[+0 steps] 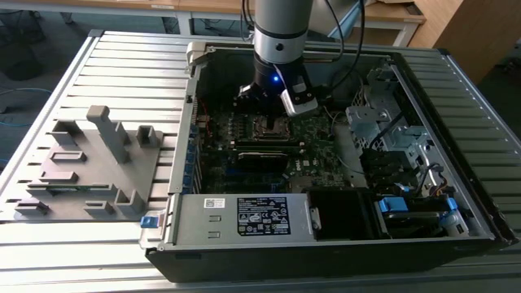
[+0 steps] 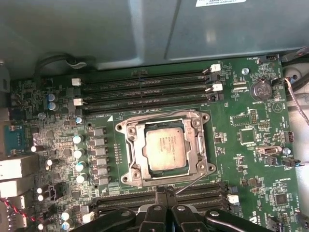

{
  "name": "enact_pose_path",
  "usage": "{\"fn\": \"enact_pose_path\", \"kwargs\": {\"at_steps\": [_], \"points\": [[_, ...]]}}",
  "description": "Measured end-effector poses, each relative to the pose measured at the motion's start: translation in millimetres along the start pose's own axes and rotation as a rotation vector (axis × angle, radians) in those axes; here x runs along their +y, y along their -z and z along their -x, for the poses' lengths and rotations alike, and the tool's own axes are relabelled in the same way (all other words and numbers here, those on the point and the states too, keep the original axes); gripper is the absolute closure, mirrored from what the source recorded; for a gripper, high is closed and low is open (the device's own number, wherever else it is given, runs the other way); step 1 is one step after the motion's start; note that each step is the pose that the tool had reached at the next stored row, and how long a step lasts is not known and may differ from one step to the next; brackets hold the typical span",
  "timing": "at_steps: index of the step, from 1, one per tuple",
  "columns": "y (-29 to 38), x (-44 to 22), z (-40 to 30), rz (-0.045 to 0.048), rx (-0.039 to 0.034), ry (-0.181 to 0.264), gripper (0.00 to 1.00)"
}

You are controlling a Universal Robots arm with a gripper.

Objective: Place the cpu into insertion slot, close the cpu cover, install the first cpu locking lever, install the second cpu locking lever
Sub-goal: 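Install the second cpu locking lever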

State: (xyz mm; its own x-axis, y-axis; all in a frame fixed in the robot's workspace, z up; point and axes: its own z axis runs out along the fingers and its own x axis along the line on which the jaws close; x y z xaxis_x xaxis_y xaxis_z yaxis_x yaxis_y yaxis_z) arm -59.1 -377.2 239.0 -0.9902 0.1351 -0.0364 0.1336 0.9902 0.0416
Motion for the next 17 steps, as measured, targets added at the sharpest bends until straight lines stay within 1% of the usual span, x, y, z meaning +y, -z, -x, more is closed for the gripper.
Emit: {"fn": "enact_pose_path", "kwargs": {"at_steps": [17], "points": [[-4.0, -6.1, -9.4, -0.0014, -0.0004, 0.0, 0.9]]}}
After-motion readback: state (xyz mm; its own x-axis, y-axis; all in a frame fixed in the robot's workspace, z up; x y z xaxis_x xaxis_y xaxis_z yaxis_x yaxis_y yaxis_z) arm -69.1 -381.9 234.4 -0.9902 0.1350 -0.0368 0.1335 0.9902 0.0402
